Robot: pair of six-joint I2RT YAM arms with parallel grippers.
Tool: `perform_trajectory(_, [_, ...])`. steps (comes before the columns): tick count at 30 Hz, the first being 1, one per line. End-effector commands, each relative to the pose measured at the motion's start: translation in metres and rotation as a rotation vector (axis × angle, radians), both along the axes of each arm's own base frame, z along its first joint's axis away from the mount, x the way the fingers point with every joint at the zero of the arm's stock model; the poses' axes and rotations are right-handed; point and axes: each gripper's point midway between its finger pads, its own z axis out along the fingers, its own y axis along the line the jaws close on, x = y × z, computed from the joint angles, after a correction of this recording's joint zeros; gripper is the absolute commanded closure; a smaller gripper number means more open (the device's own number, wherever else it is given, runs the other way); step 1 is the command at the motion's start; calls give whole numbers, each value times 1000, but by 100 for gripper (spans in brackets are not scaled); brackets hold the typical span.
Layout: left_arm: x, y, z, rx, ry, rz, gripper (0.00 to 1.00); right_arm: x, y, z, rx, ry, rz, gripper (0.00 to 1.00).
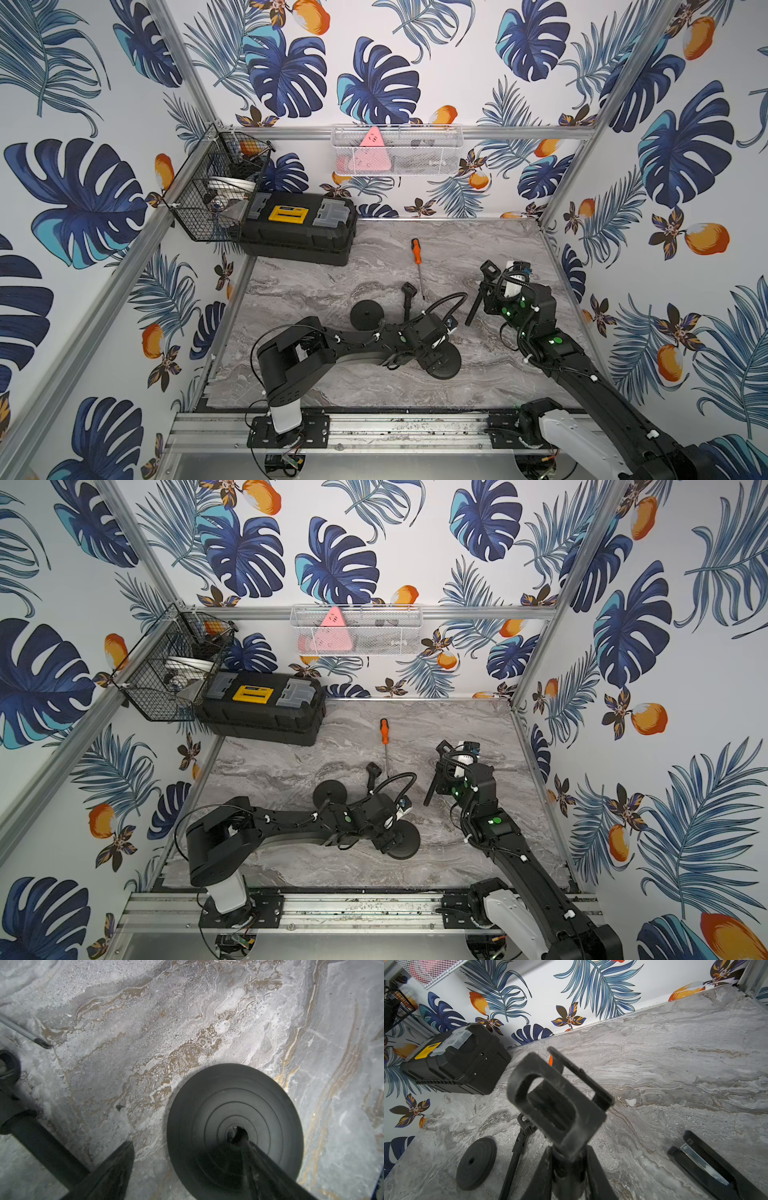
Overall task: Assemble a microphone stand
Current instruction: Move the microphone stand base to the center of the board, then hold the microphone stand pole at the microphone stand base.
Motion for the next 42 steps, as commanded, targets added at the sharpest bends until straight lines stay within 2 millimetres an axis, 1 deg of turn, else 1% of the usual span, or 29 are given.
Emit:
perform_trajectory(1, [4,0,-3,16,-5,11,14,5,1,10,18,-35,-3,86])
perform_trajectory(9, [8,-4,-10,34,0,21,14,4,3,9,23,-31,5,86])
perform_trajectory(12, [10,1,-16,68,-6,34,14,3,2,10,19,-33,4,86])
perform_trajectory(16, [15,9,-20,69,-18,71,15,1,3,12,21,-47,12,86])
perform_trajectory(20, [34,16,-22,32,12,153,18,1,5,14,28,-64,24,86])
perform_trajectory(22, [43,12,-22,11,2,169,18,1,7,15,47,-77,27,85])
perform_trajectory(25, [56,5,-25,6,12,193,18,0,15,18,51,-101,59,84])
perform_trajectory(28, [71,7,-25,-15,18,240,19,-2,22,20,7,-125,78,84])
perform_trajectory(29, [75,8,-21,-26,12,254,19,-3,23,20,-12,-135,81,84])
perform_trajectory(31, [77,14,-7,-56,-19,268,17,-5,29,21,-49,-157,98,85])
perform_trajectory(34, [73,27,24,-113,-86,267,12,-9,39,23,-90,-203,131,85])
perform_trajectory(36, [69,38,36,-137,-109,271,10,-11,48,22,-116,-232,165,85])
perform_trajectory(37, [68,45,39,-152,-108,279,10,-15,56,21,-126,-247,197,85])
perform_trajectory(39, [67,58,43,-221,-78,287,10,-20,67,17,-158,-276,242,85])
perform_trajectory(42, [60,65,50,-269,-84,265,10,-27,78,13,-200,-337,304,84])
